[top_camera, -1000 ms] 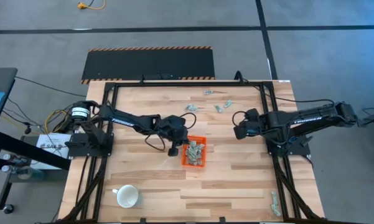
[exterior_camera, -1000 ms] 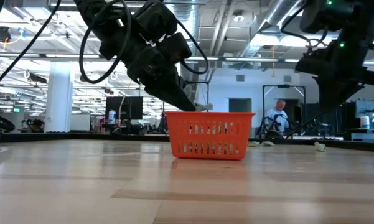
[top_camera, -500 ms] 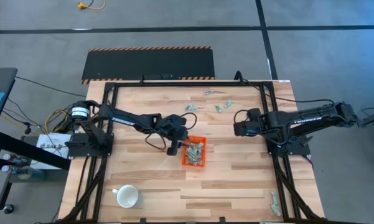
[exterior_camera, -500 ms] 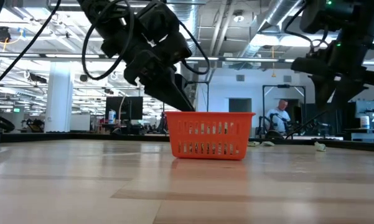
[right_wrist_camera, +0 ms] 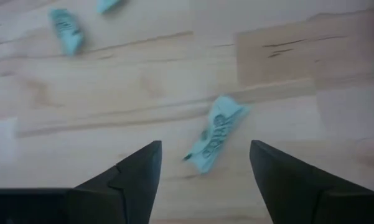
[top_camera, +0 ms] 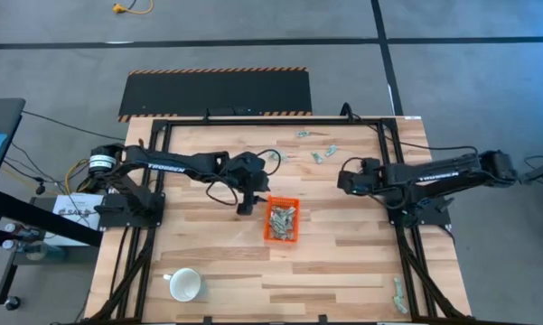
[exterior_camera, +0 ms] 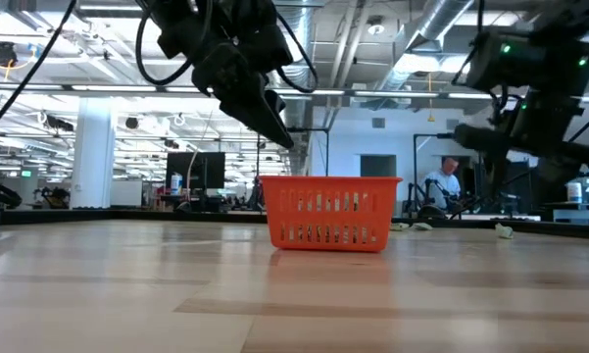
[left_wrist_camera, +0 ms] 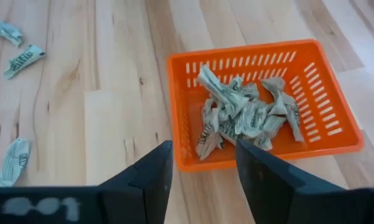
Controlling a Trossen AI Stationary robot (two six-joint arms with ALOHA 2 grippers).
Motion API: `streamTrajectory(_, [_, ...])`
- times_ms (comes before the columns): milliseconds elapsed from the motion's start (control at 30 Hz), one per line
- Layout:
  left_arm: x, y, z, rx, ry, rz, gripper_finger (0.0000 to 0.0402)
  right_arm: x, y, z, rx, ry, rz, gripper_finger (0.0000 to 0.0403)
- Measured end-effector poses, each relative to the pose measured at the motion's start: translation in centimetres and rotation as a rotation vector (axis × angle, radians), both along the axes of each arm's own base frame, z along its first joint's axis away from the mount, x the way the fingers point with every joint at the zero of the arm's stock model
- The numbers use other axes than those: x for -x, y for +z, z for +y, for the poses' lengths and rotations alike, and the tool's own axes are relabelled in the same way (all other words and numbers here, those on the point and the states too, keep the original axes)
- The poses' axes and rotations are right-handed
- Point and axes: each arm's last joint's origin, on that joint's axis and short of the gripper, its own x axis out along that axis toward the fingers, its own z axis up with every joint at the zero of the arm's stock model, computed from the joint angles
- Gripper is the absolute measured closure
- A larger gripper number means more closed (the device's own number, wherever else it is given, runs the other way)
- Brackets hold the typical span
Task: Pick and place Stevia / Truvia into bins
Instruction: Put the stevia packet into the orange bin
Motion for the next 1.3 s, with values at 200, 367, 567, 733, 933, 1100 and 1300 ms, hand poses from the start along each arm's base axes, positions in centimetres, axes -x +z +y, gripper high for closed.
streamTrajectory(200, [0.1, -0.1, 0.0, -0.006, 0.008, 0.015, 0.0239, -0.6, -1.5, -0.9, -0.028, -0.026, 0.090, 0.0168])
streamTrajectory(367, [0.3, -0.2, 0.0, 0.007, 0.025, 0.042, 0.0239, -1.5, -2.4, -1.6, -0.030, -0.018, 0.107, 0.0177])
streamTrajectory(567, [0.6, -0.5, 0.0, -0.001, 0.051, 0.088, 0.0239, -2.0, -3.5, -2.2, -0.084, -0.014, 0.130, 0.0188])
streamTrajectory(733, [0.6, -0.5, 0.1, 0.007, 0.060, 0.090, 0.0239, -2.3, -4.1, -2.5, -0.095, 0.006, 0.170, 0.0206])
streamTrajectory(933, [0.9, -0.8, 0.2, -0.017, 0.096, 0.130, 0.0239, -2.4, -4.1, -2.5, -0.084, 0.045, 0.169, 0.0262])
streamTrajectory(1100, [1.0, -0.8, 0.4, -0.056, 0.151, 0.143, 0.0239, -2.5, -3.9, -2.2, -0.044, 0.100, 0.168, 0.0331])
streamTrajectory(1300, [1.0, -0.9, 0.5, -0.070, 0.169, 0.150, 0.0239, -2.9, -3.9, -1.8, -0.015, 0.196, 0.168, 0.0396])
